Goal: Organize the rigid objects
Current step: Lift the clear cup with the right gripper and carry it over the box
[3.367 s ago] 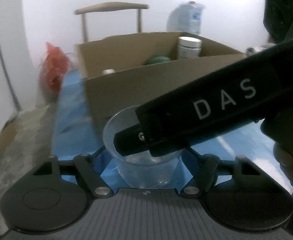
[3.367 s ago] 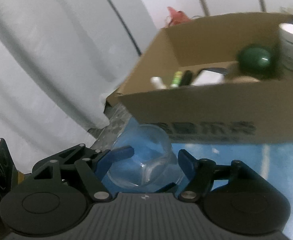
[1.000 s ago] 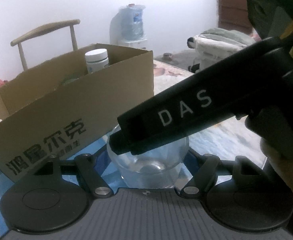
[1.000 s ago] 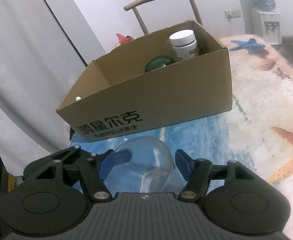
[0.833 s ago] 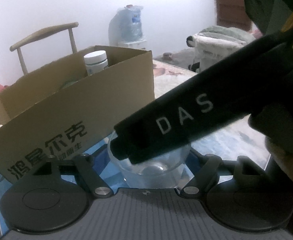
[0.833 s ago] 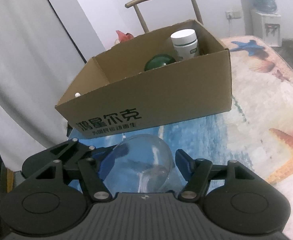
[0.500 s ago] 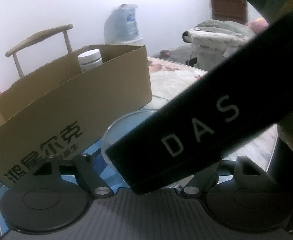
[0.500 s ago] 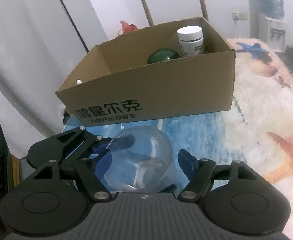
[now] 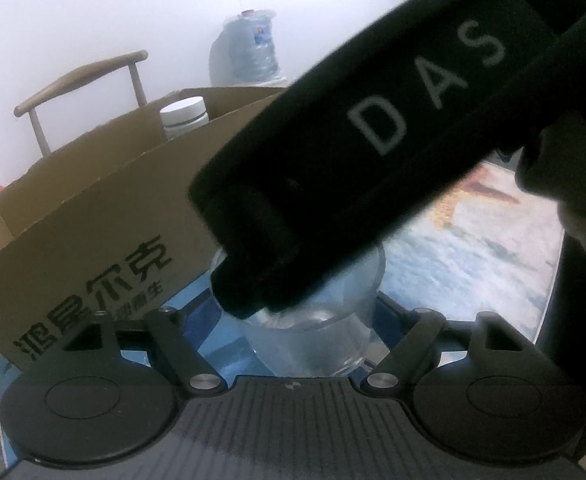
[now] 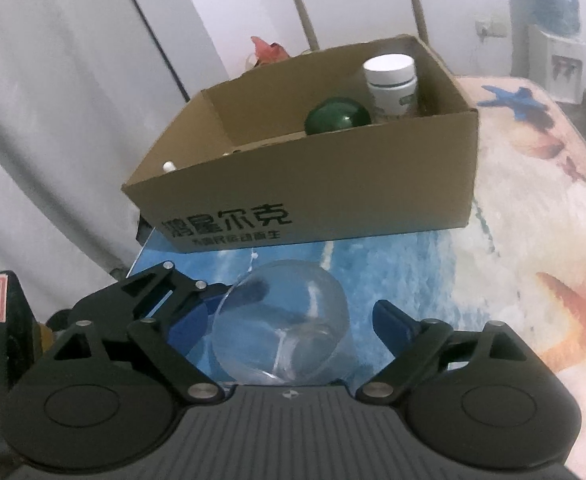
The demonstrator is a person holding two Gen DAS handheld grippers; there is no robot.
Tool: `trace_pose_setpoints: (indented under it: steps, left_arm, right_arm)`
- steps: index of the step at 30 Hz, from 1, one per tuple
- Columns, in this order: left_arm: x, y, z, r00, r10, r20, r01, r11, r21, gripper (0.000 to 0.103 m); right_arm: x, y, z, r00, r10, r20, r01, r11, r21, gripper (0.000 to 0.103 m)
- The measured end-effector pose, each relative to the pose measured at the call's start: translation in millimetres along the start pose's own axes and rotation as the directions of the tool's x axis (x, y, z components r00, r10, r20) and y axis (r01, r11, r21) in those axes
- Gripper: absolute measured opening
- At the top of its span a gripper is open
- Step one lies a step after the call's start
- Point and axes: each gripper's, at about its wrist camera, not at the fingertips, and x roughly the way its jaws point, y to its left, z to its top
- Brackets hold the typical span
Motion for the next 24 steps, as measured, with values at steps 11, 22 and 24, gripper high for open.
trace_pose_setpoints:
  steps: [11, 22, 24]
  left_arm:
    - [0.0, -6.6, -3.2, 0.999, 0.009, 0.039, -0.011, 0.999, 0.03, 0.08]
    - [-2.7, -9.4, 4.7, 0.997, -0.002, 0.08, 0.001, 1.0, 0.013, 0.074]
    - [-11.8, -8.8, 12.1, 0.995, 0.009, 0.104, -0.01, 1.0, 0.012, 0.074]
  right_arm:
    - [17.7, 6.3, -3.1, 0.998, -0.026, -0.06, 0.024, 0.999, -0.031, 0.085]
    - [8.6, 16.3, -0.9, 0.997, -0.064, -0.039, 0.062, 0.996, -0.068, 0.083]
    - [-2.3, 21.4, 4.0, 0.998, -0.06, -0.015, 0.059, 0.995, -0.082, 0.083]
